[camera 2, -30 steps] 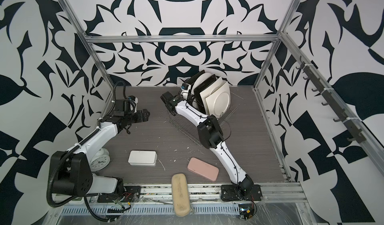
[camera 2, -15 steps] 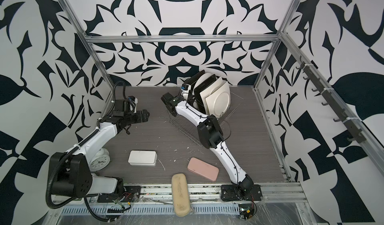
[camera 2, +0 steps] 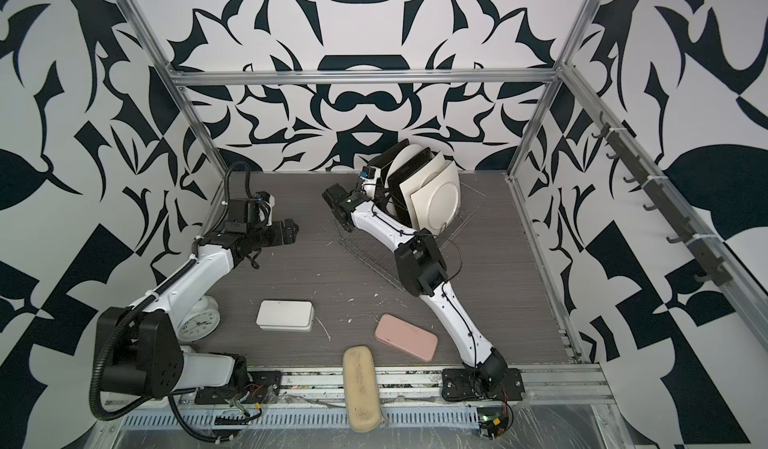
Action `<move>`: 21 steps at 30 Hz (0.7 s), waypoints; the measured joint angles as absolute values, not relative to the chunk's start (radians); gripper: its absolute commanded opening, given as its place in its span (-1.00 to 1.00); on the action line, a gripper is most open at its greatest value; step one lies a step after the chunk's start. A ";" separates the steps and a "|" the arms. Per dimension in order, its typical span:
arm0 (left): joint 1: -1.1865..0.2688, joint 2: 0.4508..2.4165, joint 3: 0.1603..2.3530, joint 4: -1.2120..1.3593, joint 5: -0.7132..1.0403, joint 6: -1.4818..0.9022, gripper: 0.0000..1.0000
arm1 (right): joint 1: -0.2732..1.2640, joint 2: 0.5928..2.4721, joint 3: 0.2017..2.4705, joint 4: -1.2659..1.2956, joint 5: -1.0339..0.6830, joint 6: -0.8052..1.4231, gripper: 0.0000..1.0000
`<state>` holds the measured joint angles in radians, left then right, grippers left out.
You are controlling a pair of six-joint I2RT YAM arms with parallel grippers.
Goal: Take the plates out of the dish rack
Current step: 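Close the right gripper on the rim of the colourful speckled plate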
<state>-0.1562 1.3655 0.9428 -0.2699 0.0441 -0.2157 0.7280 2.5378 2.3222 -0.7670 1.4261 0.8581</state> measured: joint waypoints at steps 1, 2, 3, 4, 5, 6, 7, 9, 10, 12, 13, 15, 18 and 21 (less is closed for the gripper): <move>-0.156 1.364 0.943 -0.270 0.044 -0.216 0.86 | 0.728 2.533 2.308 -0.747 1.433 0.845 -1.00; -0.156 1.364 0.943 -0.270 0.044 -0.216 0.86 | 0.728 2.526 2.293 -0.723 1.437 0.829 -1.00; -0.156 1.364 0.943 -0.270 0.044 -0.216 0.86 | 0.728 2.520 2.278 -0.700 1.438 0.812 -1.00; -0.156 1.364 0.943 -0.270 0.044 -0.215 0.86 | 0.728 2.509 2.259 -0.669 1.441 0.791 -1.00; -0.156 1.364 0.943 -0.271 0.044 -0.215 0.86 | 0.728 2.498 2.241 -0.641 1.442 0.770 -1.00; -0.156 1.364 0.943 -0.271 0.044 -0.215 0.86 | 0.728 2.490 2.228 -0.618 1.444 0.751 -1.00; -0.156 1.364 0.943 -0.271 0.044 -0.215 0.86 | 0.727 2.483 2.220 -0.597 1.447 0.728 -1.00; -0.156 1.364 0.943 -0.271 0.044 -0.215 0.86 | 0.727 2.472 2.214 -0.563 1.456 0.691 -1.00; -0.156 1.364 0.943 -0.271 0.044 -0.215 0.86 | 0.727 2.466 2.214 -0.548 1.462 0.675 -1.00; -0.156 1.364 0.943 -0.272 0.044 -0.215 0.86 | 0.727 2.456 2.212 -0.526 1.471 0.651 -1.00; -0.156 1.364 0.943 -0.273 0.043 -0.213 0.86 | 0.727 2.452 2.212 -0.516 1.476 0.640 -1.00; -0.156 1.364 0.943 -0.273 0.042 -0.212 0.86 | 0.727 2.446 2.211 -0.498 1.480 0.614 -1.00; -0.156 1.364 0.943 -0.274 0.042 -0.212 0.86 | 0.727 2.442 2.201 -0.470 1.489 0.577 -1.00; -0.156 1.364 0.943 -0.274 0.042 -0.212 0.86 | 0.727 2.440 2.181 -0.414 1.501 0.534 -1.00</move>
<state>-0.1562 1.3640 0.9428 -0.2737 0.0422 -0.2115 0.7269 2.4401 2.1807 -0.4145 1.5013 0.5339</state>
